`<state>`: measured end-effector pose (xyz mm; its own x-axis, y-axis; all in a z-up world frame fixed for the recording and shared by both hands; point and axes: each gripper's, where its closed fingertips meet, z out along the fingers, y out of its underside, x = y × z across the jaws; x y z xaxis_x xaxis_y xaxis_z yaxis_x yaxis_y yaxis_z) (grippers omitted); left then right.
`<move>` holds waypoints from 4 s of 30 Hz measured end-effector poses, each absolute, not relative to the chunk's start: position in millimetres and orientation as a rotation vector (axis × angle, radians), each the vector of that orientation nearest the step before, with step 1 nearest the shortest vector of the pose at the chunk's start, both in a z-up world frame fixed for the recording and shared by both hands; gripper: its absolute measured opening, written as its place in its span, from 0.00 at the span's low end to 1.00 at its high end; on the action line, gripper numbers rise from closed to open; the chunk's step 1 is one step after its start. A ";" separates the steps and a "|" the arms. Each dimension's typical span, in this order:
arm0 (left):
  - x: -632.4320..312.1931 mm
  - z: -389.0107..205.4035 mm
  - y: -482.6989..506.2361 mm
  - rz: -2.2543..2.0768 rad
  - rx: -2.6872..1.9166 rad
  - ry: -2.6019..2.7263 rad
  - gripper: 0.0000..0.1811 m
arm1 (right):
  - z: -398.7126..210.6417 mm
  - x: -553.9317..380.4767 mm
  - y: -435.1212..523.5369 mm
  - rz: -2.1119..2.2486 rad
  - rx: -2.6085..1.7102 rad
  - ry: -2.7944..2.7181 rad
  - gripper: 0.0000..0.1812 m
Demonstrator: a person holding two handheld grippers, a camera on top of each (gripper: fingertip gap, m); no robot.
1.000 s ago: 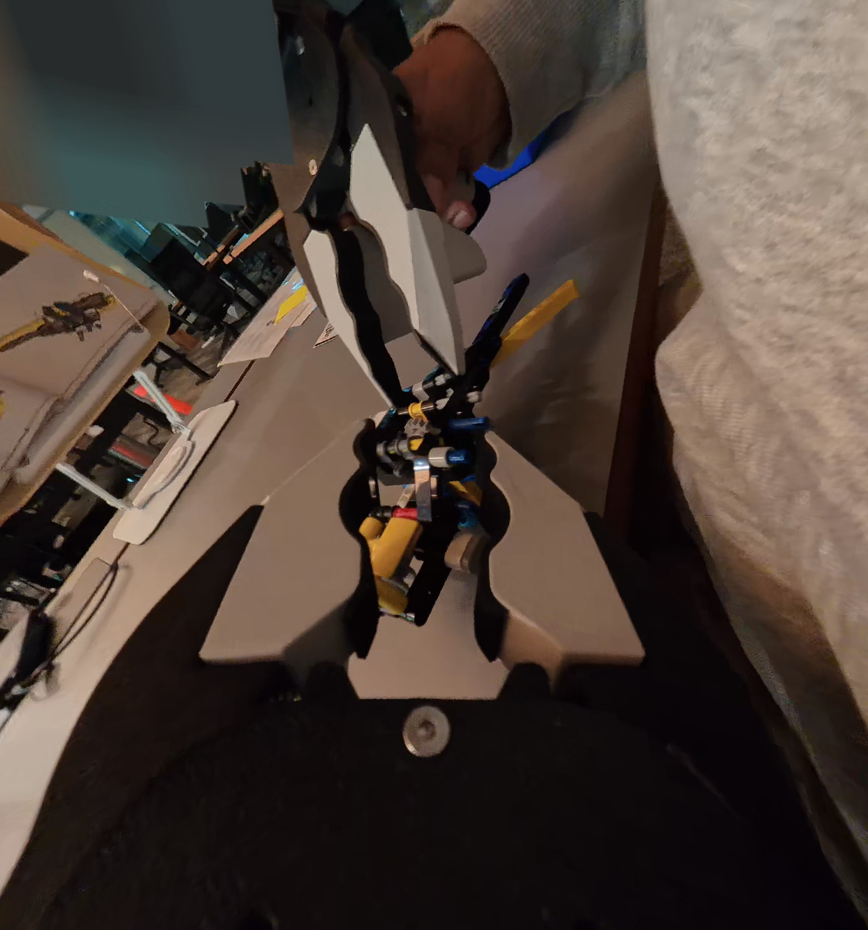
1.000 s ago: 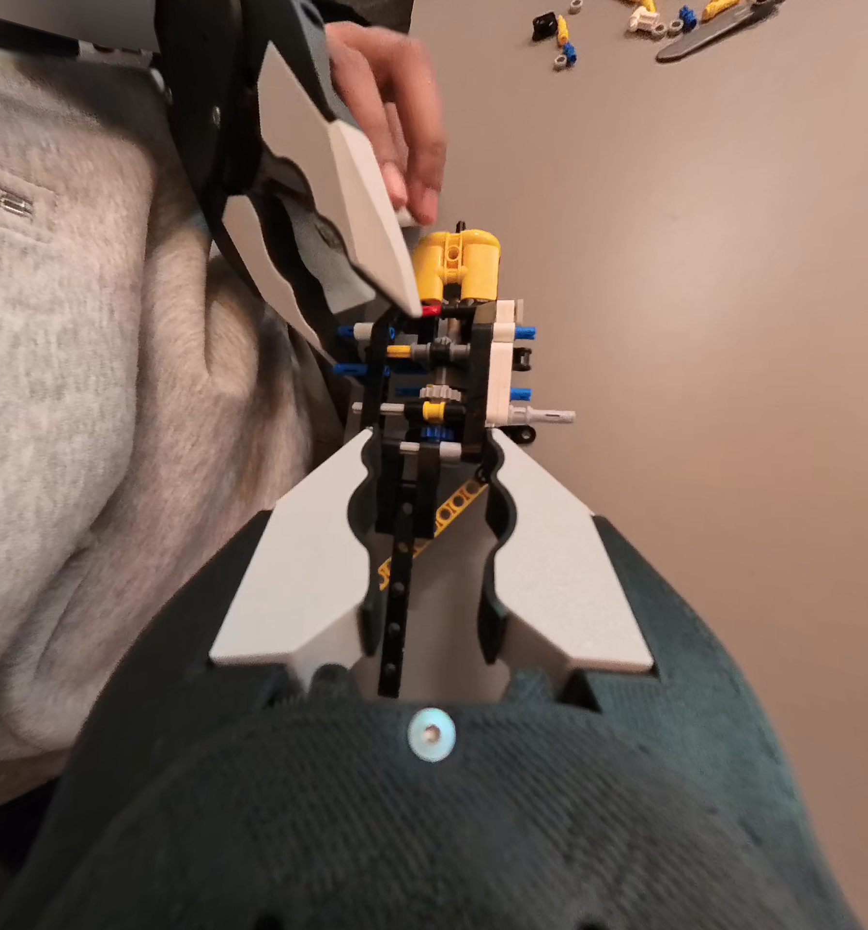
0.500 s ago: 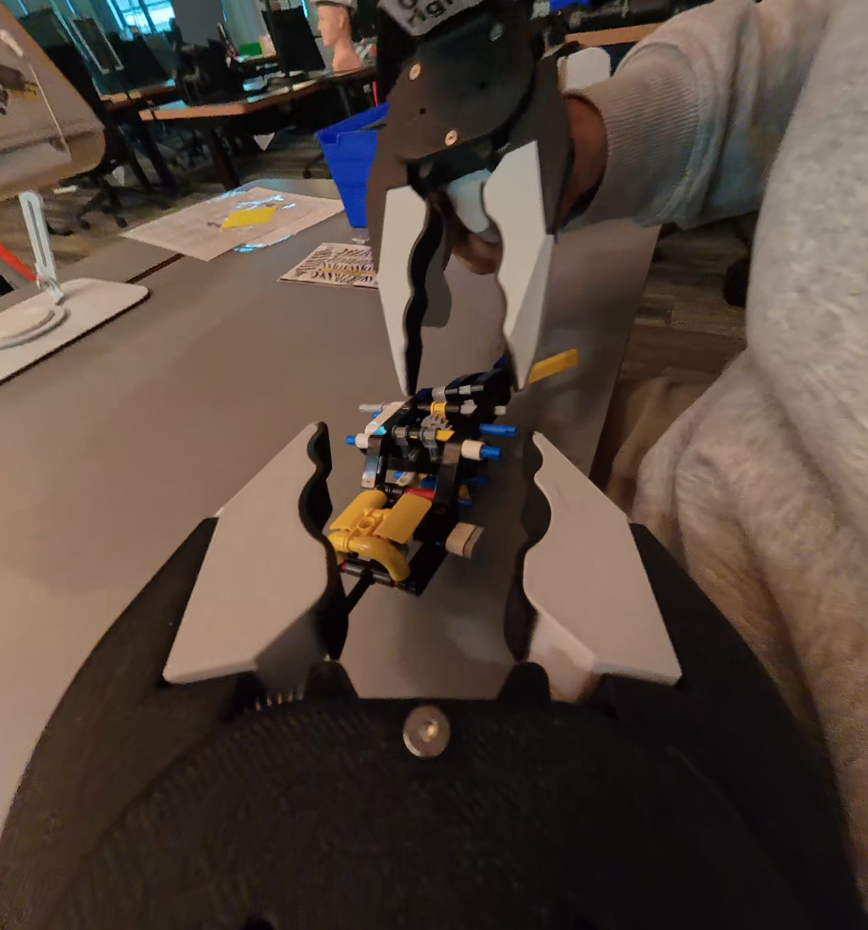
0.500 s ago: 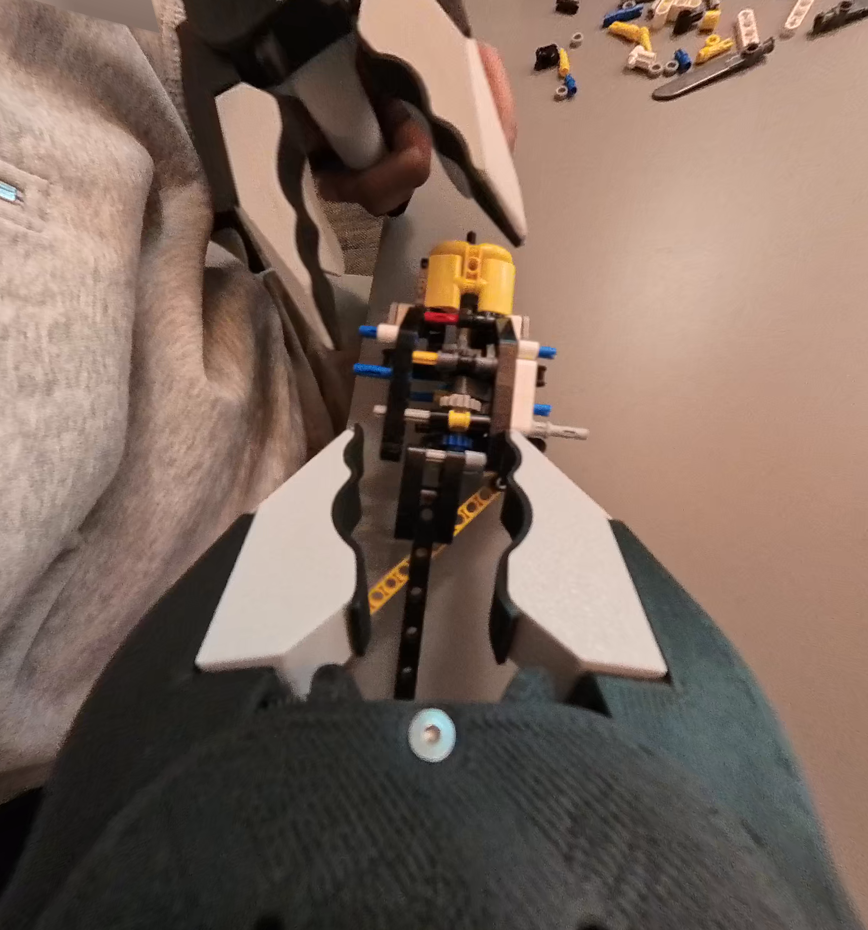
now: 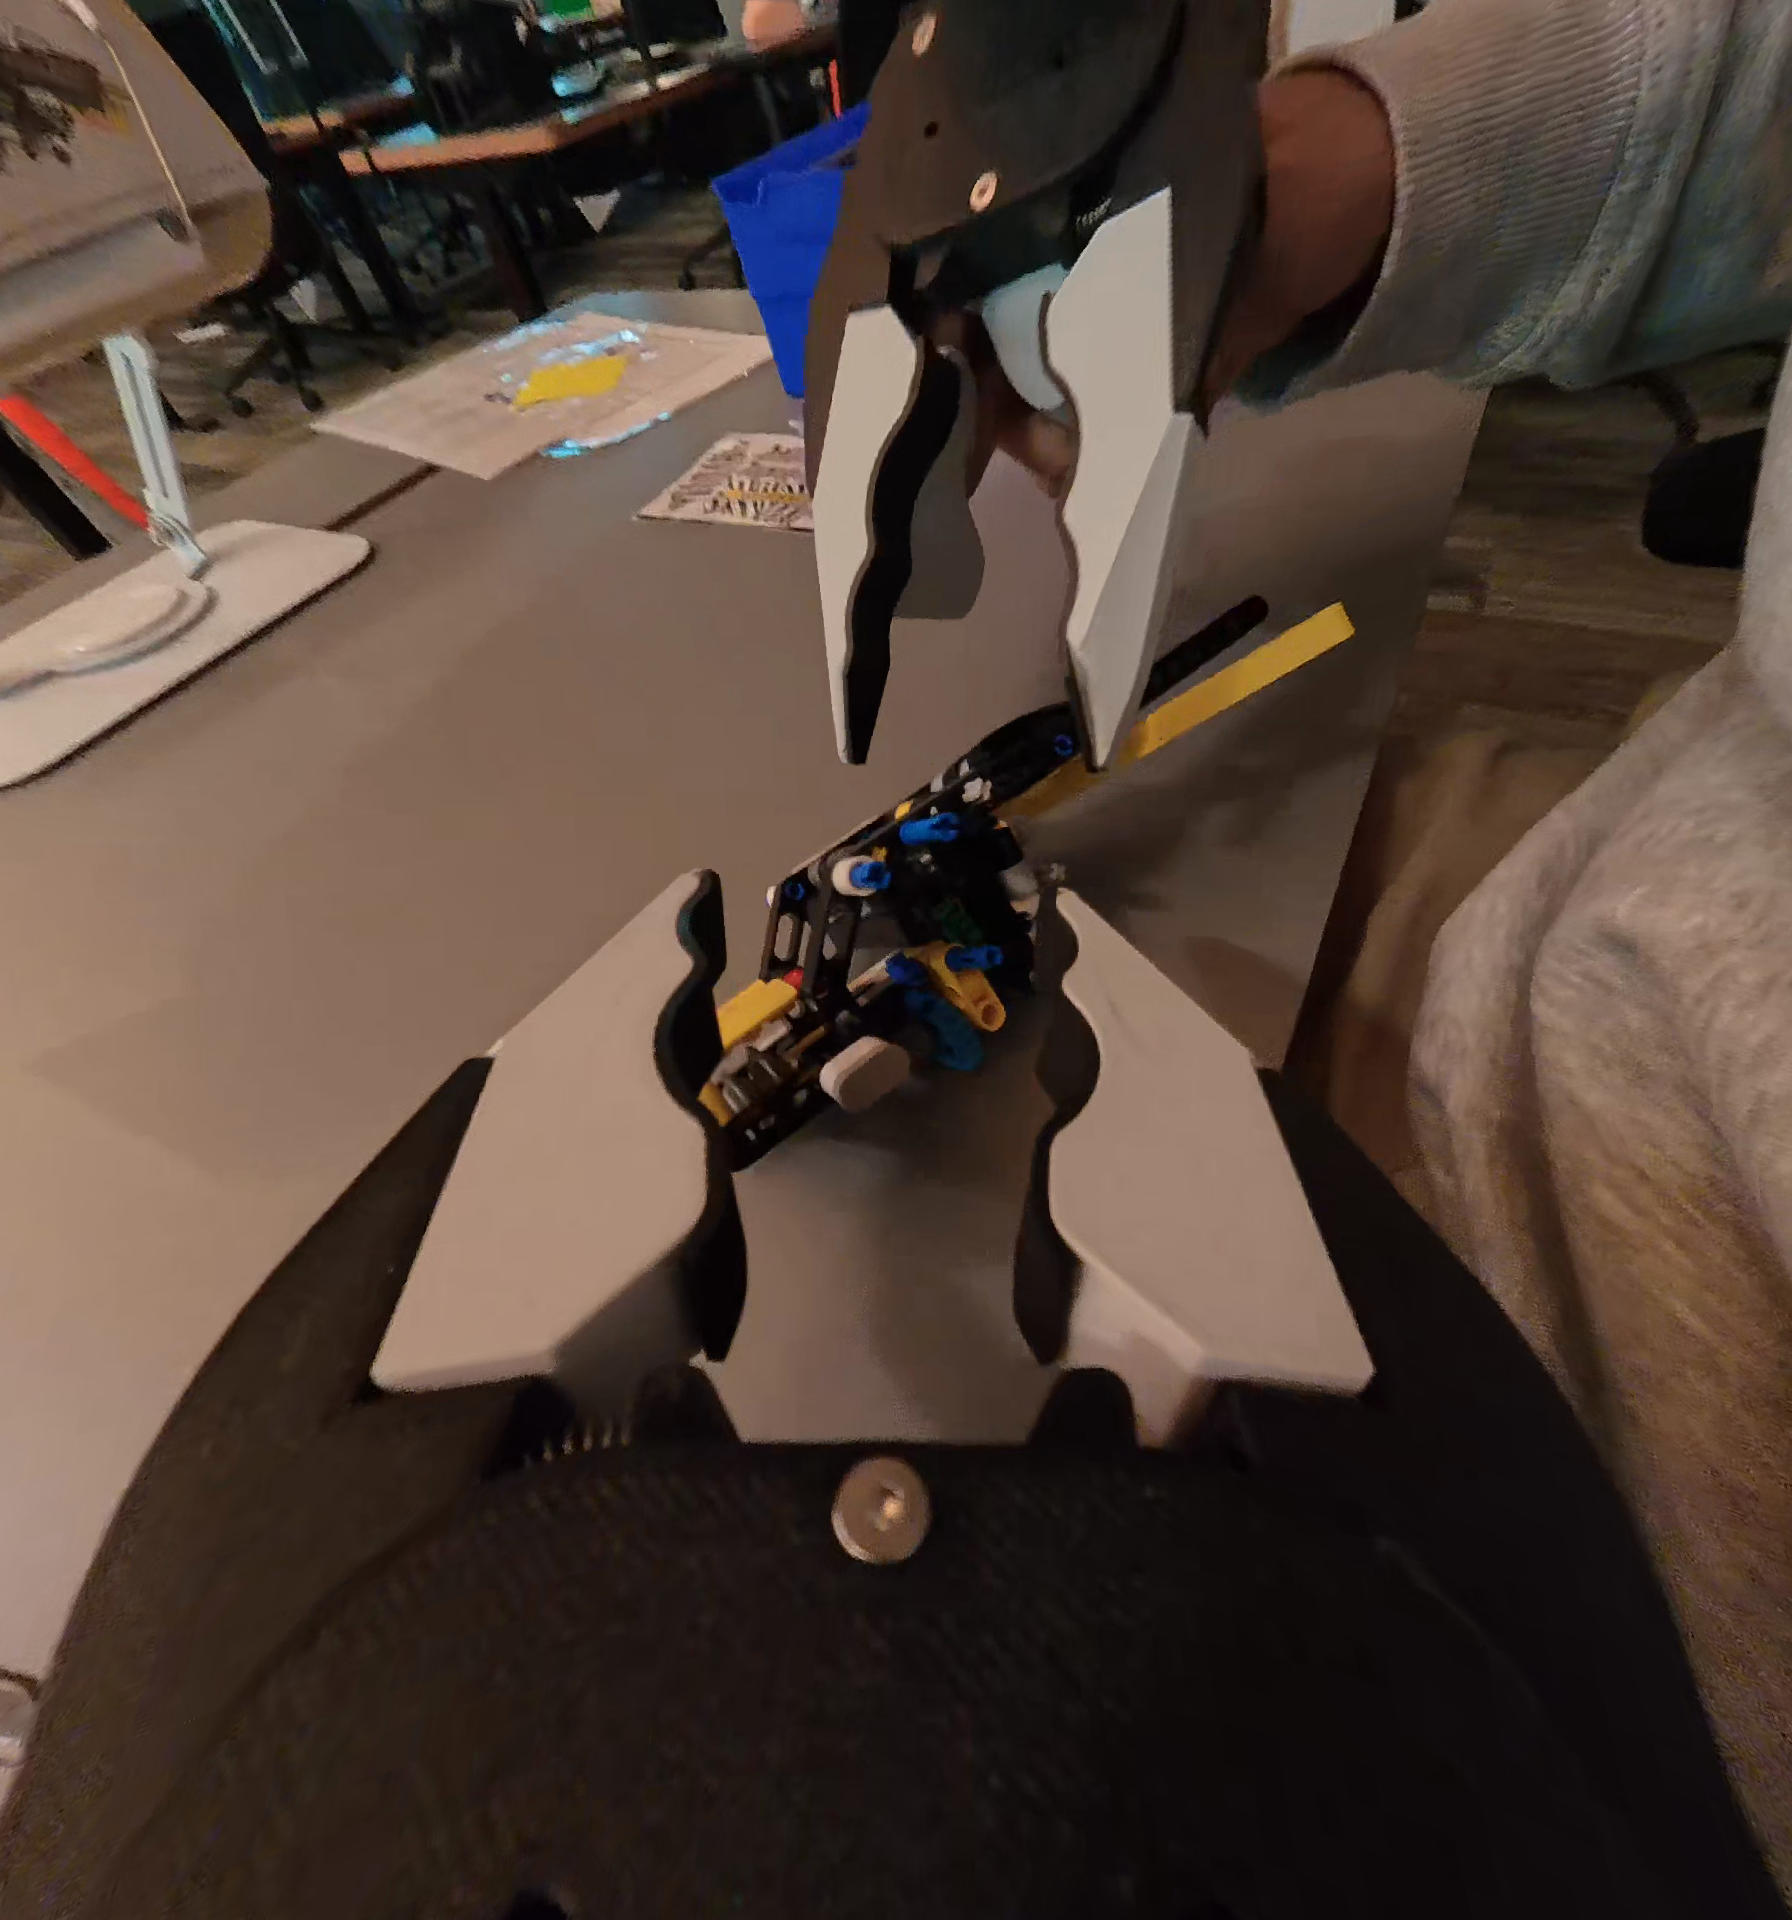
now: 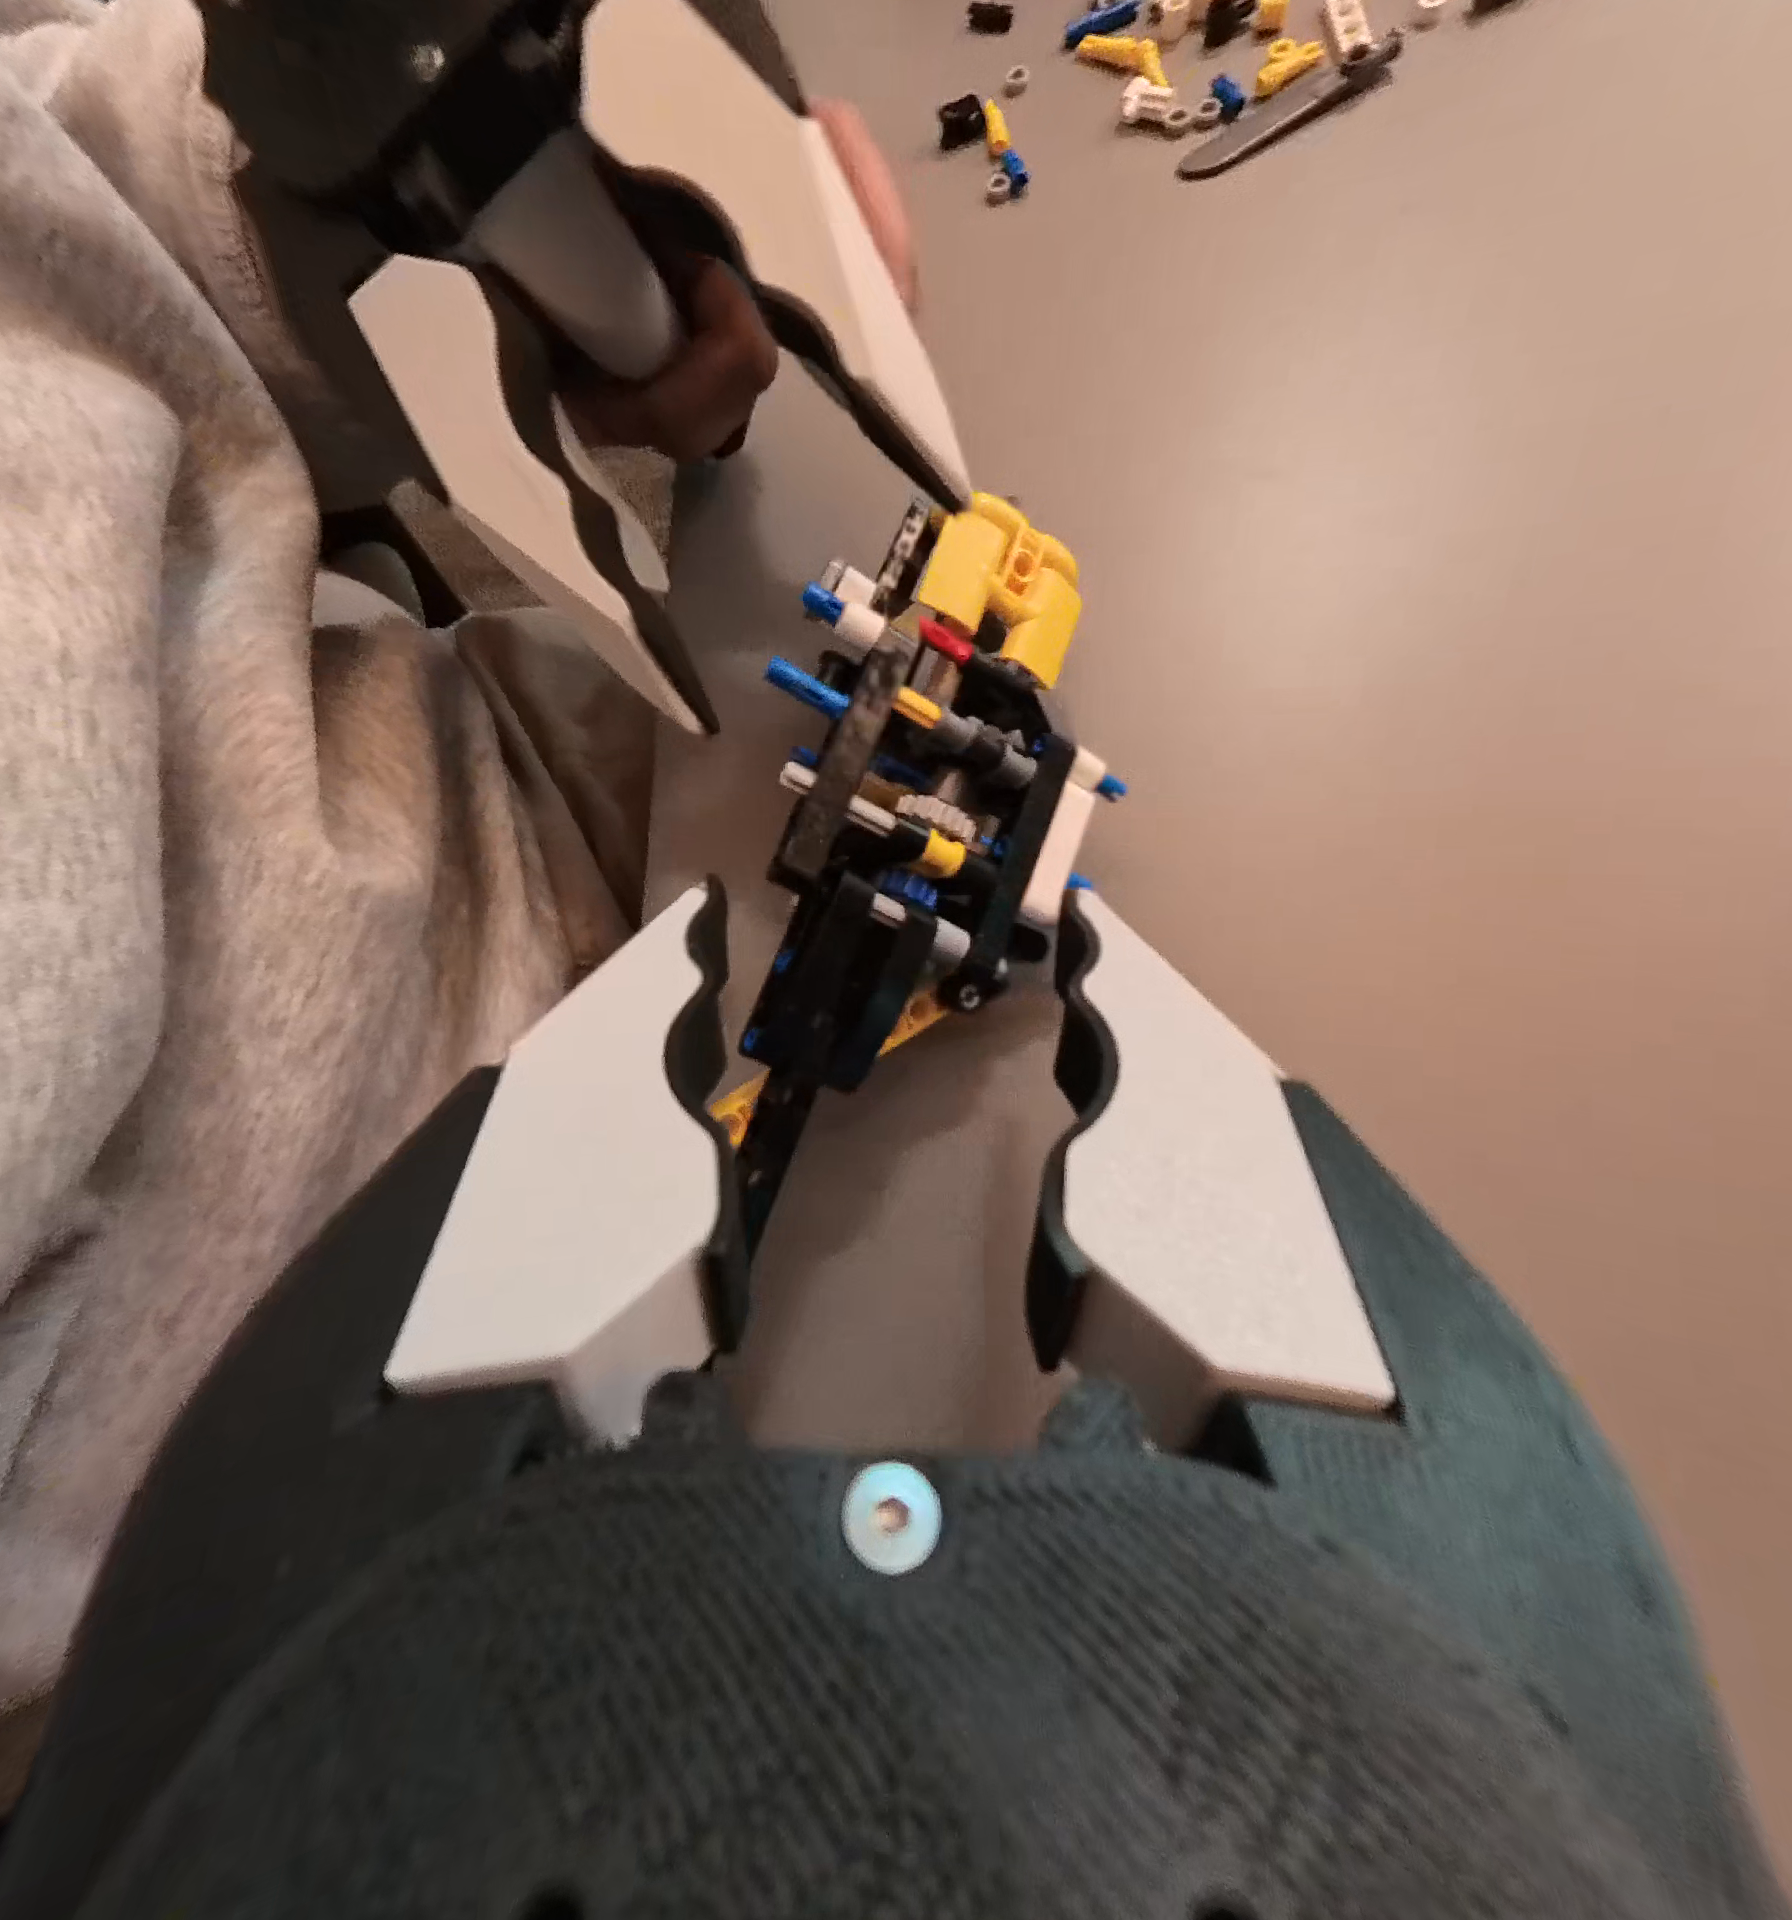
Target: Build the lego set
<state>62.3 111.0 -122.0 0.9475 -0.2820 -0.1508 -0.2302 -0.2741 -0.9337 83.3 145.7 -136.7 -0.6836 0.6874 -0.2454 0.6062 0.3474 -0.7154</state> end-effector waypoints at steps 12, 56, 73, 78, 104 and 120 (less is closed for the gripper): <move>73.3 -119.6 127.2 0.065 -1.842 0.574 0.20 | -145.0 83.7 140.9 1.373 -1.458 -2.359 0.39; 87.4 -138.3 115.5 -0.419 -2.016 0.554 0.47 | -141.3 102.9 119.4 1.264 -1.015 -2.508 0.27; 98.1 -134.7 115.7 -0.417 -1.968 0.588 0.22 | -136.2 104.5 127.4 1.311 -1.092 -2.484 0.16; 95.6 -135.9 117.8 -0.367 -1.963 0.573 0.19 | -124.1 100.7 135.3 1.257 -0.919 -2.373 0.21; 99.7 -131.1 127.5 -0.328 -1.915 0.511 0.12 | -132.7 100.2 142.0 0.954 -0.792 -2.291 0.07; 98.6 -131.3 130.0 -0.329 -1.903 0.490 0.12 | -133.3 99.4 141.9 0.937 -0.774 -2.301 0.05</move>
